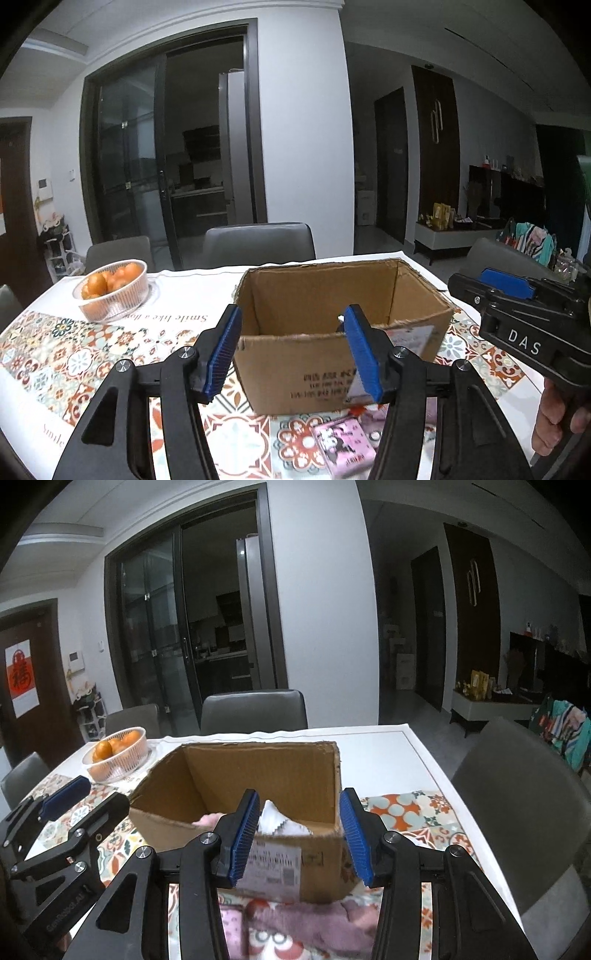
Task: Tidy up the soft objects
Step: 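Open both tools to drop the headband and cloth into the box, then move both open tools back toward the remaining items on the table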
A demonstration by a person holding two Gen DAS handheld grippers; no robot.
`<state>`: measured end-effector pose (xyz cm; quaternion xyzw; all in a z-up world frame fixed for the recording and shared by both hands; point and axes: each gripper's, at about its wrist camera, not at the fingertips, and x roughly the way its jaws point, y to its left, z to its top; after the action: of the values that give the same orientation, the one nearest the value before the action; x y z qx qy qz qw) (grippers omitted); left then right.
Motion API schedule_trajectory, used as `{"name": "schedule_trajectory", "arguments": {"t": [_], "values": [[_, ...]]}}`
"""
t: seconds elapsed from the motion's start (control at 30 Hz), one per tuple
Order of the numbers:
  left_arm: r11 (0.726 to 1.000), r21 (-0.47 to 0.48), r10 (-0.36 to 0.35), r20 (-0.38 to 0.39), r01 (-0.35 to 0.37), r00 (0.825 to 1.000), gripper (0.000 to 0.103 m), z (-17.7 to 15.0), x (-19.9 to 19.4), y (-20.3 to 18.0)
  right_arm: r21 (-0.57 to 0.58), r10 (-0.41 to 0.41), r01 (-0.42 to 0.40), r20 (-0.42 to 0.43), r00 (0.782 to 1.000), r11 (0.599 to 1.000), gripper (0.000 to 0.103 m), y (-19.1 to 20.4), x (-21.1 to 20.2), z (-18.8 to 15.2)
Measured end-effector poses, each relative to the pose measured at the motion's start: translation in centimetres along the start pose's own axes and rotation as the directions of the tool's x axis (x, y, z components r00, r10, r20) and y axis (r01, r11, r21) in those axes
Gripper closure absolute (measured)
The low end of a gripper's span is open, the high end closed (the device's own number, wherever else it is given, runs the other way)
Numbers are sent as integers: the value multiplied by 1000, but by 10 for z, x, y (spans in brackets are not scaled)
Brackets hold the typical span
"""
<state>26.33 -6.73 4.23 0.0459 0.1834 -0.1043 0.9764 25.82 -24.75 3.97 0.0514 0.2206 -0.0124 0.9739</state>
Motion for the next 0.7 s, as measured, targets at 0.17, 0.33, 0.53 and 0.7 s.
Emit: {"name": "schedule_trajectory", "arguments": {"t": [0.17, 0.33, 0.53, 0.7], "values": [[1000, -8, 13, 0, -13, 1000, 46, -5, -26, -5, 7, 0, 0, 9, 1000, 1000, 56, -2, -21, -4], [999, -29, 24, -2, -24, 1000, 46, -15, -48, -9, 11, -6, 6, 22, 1000, 1000, 51, -4, -42, -12], [998, -55, 29, -32, -31, 999, 46, -33, -65, -9, 10, -25, 25, 30, 999, 1000, 48, -5, -63, -29], [998, -52, 41, -51, -44, 998, 46, -48, -74, -12, 3, -38, 37, 26, 999, 999, 48, -5, -74, -43]]}}
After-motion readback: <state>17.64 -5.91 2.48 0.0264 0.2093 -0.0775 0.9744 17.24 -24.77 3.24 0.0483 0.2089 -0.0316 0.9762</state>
